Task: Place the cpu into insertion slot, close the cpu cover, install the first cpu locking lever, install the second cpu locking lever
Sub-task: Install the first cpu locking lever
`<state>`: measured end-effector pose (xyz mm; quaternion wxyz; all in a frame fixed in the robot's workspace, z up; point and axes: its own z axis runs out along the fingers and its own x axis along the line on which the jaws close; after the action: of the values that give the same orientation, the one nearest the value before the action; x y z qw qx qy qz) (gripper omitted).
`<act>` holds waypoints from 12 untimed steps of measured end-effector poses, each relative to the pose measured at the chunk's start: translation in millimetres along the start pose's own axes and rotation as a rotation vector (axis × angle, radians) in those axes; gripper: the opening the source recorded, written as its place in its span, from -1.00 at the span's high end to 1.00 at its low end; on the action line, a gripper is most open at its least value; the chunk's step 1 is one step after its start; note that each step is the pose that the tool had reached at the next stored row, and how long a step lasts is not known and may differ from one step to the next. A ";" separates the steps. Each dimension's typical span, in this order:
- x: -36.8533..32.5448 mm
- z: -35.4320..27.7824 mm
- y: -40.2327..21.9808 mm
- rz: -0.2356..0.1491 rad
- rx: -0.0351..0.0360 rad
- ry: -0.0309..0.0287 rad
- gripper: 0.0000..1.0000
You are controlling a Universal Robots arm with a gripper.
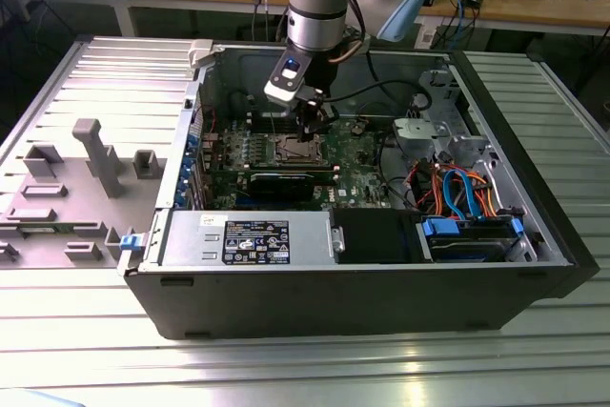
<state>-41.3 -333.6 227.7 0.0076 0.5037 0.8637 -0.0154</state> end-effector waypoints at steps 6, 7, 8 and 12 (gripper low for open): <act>0.0 0.0 0.0 -0.013 -0.0004 -0.0002 0.79; 0.0 0.0 0.0 -0.015 -0.0005 -0.0003 0.79; 0.0 0.0 0.0 -0.016 -0.0005 -0.0003 0.79; 0.0 0.0 0.0 -0.023 -0.0007 -0.0004 0.79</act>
<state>-41.3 -333.6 227.7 0.0078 0.4937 0.8695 -0.0153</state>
